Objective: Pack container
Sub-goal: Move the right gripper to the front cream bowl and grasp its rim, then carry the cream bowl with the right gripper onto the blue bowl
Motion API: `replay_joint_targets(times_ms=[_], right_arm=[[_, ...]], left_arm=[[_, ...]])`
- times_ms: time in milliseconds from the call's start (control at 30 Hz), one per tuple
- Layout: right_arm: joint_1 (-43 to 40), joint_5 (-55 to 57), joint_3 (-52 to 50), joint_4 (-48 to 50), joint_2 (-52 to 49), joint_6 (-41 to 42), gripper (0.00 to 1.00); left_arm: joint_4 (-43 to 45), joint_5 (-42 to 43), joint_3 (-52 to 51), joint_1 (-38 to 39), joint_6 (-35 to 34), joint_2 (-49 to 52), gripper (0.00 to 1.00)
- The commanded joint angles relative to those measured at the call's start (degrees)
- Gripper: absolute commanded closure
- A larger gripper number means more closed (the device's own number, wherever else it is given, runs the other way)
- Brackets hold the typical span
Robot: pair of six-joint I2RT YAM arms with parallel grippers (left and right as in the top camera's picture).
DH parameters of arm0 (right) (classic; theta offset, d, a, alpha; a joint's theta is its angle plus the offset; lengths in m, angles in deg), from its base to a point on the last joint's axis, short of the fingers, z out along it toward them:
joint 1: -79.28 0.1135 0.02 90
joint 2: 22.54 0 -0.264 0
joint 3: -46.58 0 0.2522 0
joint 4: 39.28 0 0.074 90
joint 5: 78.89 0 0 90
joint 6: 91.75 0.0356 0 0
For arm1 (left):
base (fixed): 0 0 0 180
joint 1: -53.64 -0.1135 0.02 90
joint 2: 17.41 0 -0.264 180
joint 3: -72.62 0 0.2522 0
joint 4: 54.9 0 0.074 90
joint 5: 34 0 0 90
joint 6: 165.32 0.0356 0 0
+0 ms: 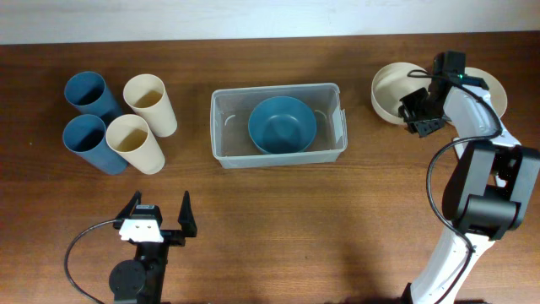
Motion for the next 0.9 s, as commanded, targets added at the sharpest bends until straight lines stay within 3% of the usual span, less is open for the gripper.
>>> replay_joint_targets(times_ms=[0,33,300,567,867], right_arm=[[-0.4,0.3,-0.1,0.0,-0.5,-0.4,0.92],[-0.4,0.3,-0.1,0.0,-0.5,-1.0,0.96],[-0.8,-8.9,1.4,0.4,0.1,-2.6,0.96],[-0.9,-17.2,12.3,-1.0,3.5,-10.6,0.96],[4.0,-20.4,30.3,-18.4,10.7,-27.7,0.96]], left_arm=[[-0.3,-0.2,-0.2,0.3,0.9,-0.5,0.0],[-0.3,-0.2,-0.2,0.3,0.9,-0.5,0.0],[-0.3,-0.2,-0.2,0.3,0.9,-0.5,0.0],[-0.3,-0.2,-0.2,0.3,0.9,-0.5,0.0],[-0.3,-0.2,-0.2,0.3,0.9,-0.5,0.0]])
